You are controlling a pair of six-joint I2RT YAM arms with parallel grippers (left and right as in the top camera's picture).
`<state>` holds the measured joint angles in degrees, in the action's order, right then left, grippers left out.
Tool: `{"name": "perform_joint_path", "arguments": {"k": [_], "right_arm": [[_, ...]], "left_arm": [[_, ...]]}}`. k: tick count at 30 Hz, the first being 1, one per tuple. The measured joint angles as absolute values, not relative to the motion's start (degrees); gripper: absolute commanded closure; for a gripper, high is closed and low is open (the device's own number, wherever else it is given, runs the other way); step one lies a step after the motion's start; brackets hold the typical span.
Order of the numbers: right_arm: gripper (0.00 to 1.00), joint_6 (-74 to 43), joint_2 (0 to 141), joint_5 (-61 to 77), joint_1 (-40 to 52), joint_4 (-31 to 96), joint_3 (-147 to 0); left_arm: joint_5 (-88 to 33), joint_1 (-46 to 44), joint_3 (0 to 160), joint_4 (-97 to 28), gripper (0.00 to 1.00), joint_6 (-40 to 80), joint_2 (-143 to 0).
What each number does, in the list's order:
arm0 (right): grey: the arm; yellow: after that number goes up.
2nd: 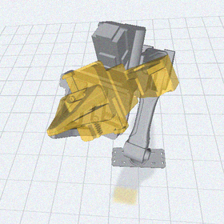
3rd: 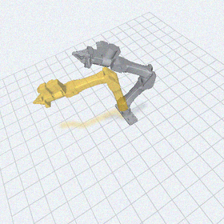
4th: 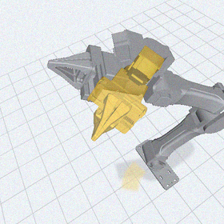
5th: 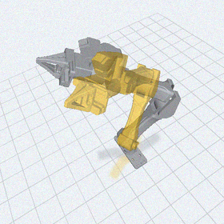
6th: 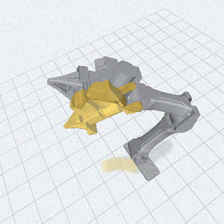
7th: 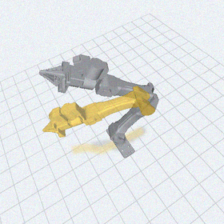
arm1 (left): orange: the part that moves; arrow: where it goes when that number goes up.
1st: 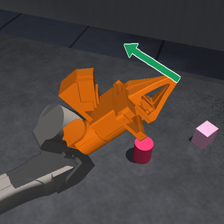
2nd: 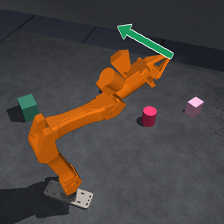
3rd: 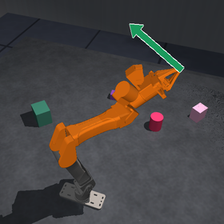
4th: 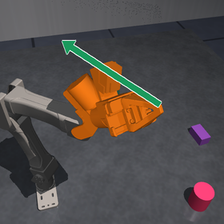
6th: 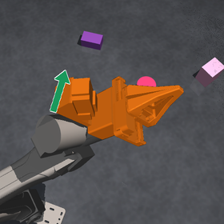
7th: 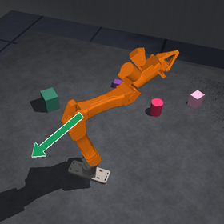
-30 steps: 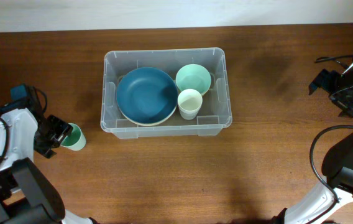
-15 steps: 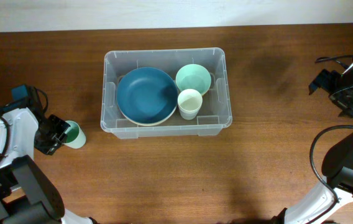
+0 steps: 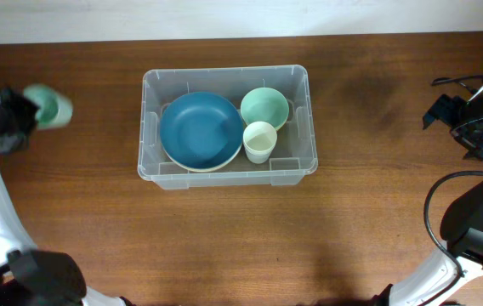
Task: Pack container
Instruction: 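Lift the small mint green cup and carry it over the bin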
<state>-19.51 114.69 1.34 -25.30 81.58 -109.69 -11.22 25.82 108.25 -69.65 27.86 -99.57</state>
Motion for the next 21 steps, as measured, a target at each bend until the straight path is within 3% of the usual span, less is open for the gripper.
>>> {"name": "perform_joint_path", "arguments": {"k": [3, 8, 13, 21], "right_arm": [[0.01, -19.5, 114.7, 1.3, -25.3, 81.6, -109.7], [0.01, -19.5, 114.7, 1.3, -25.3, 81.6, -109.7], [0.01, -19.5, 114.7, 1.3, -25.3, 81.6, -109.7], [0.01, -19.5, 114.7, 1.3, -25.3, 81.6, -109.7]], "left_arm": [[-16.6, 19.3, 113.9, -68.9, 0.99, 24.7, -97.5], [-20.4, -0.2, 116.3, -64.8, 0.99, 18.8, -95.1], [-15.4, -18.5, 116.3, -63.4, 0.99, 16.5, -97.8], [-6.9, -30.6, 116.3, -63.1, 0.99, 15.6, -106.8]]}}
